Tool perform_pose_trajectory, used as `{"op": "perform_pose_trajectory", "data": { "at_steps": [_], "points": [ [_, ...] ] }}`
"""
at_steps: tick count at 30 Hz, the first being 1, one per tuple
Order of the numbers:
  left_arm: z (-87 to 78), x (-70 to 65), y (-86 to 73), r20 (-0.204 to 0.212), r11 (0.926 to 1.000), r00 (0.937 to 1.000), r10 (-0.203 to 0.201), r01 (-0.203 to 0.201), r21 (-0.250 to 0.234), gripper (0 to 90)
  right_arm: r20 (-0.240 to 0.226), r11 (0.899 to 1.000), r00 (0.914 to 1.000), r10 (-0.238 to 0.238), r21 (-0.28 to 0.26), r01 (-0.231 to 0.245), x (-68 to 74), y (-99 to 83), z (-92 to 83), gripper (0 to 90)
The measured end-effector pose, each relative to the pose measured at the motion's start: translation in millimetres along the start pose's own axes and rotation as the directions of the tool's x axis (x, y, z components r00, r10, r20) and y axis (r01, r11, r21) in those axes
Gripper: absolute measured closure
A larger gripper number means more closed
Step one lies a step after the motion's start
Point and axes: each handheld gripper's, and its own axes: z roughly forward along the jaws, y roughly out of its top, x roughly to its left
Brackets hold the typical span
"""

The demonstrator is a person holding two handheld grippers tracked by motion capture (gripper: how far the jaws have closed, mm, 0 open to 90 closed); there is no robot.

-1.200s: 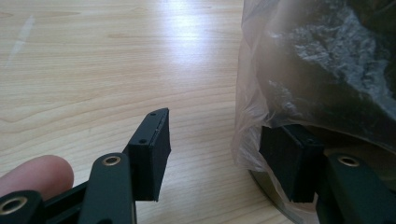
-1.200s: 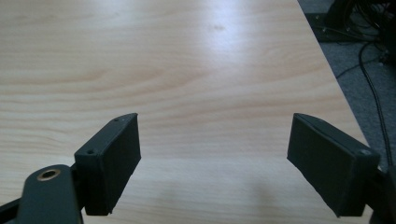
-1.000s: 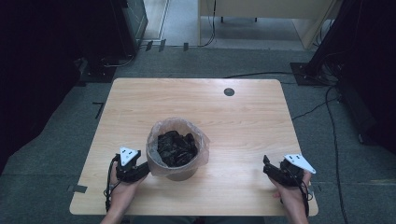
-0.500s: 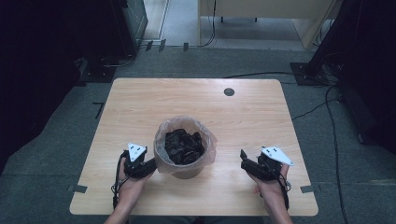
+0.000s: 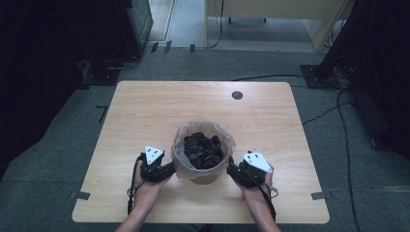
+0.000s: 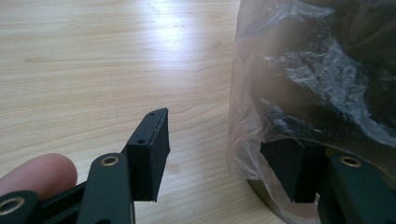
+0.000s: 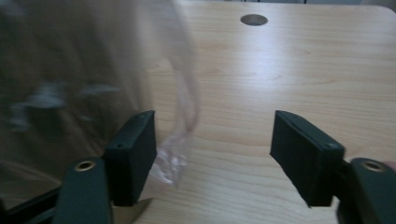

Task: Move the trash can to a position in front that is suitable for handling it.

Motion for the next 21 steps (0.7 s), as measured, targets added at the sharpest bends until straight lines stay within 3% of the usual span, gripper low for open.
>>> {"op": "perform_pose_trajectory", "data": {
  "at_steps": [3, 7, 12, 21],
  "points": [
    [1.9, -6.3, 0.9, -0.013, 1.0000, 0.9999, -0.002, 0.002, -0.010, 48.4, 0.064, 0.999, 0.9977, -0.020, -0.033, 0.023, 8.9, -1.9, 0.5, 45.2],
    [5.7, -16.4, 4.8, -0.045, 0.9999, 0.9990, 0.004, -0.005, -0.009, 61.2, 0.097, 0.998, 0.9950, -0.022, -0.052, 0.028, 16.3, -1.1, 6.6, 62.5],
    [16.3, -17.9, 14.0, -0.063, 1.0000, 0.9980, -0.005, 0.005, -0.004, 64.1, 0.095, 0.998, 0.9954, -0.016, -0.053, 0.021, 16.1, 2.3, 15.6, 66.5],
    [44.0, -5.9, 37.3, -0.059, 0.9987, 0.9971, -0.049, 0.050, 0.008, 58.1, 0.055, 0.999, 0.9984, 0.009, -0.043, -0.007, 0.5, 21.0, 45.7, 61.9]
  ]
}}
